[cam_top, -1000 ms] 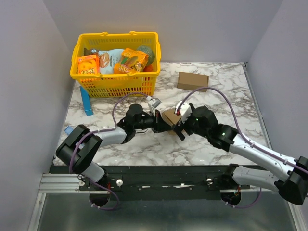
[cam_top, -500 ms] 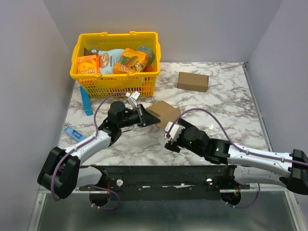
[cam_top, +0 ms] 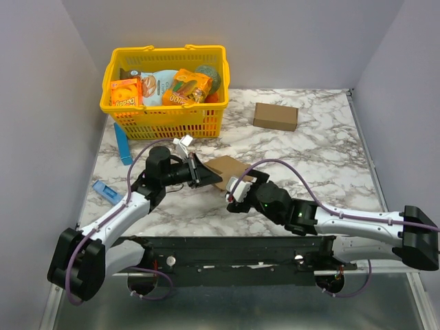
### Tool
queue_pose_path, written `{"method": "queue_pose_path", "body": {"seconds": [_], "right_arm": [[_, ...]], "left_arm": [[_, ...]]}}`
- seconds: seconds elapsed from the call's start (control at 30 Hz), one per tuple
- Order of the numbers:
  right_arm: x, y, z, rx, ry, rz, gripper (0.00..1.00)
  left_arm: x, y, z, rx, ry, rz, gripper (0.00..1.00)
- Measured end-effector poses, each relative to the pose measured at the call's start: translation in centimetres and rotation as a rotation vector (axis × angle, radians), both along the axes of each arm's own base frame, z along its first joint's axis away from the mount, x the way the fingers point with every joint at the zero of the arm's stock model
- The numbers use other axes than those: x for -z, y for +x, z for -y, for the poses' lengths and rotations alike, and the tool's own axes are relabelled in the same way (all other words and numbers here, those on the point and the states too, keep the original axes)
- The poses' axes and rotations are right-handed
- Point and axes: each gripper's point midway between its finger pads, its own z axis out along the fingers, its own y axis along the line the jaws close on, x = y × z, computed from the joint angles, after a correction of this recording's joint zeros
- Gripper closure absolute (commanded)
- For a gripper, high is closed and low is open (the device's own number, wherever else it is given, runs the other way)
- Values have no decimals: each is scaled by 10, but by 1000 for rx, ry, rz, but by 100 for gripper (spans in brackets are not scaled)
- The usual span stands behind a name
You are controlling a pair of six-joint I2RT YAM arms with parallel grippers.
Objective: Fold the paper box
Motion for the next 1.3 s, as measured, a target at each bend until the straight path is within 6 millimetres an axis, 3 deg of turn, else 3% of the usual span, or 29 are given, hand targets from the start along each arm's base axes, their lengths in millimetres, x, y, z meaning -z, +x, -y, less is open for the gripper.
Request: {"method": "queue_pose_path", "body": {"seconds": [0.23, 0.53, 1.3], "right_arm": [[1, -9, -16, -107, -2, 13, 0], [22, -14, -29, -181, -65, -4, 0], [3, -4, -37, -186, -25, 111, 0]], "left_arm": [[-3, -9, -2, 18, -5, -35, 100], [-18, -15, -2, 43, -22, -44, 100], [-23, -31, -4, 107, -3, -59, 100]]}}
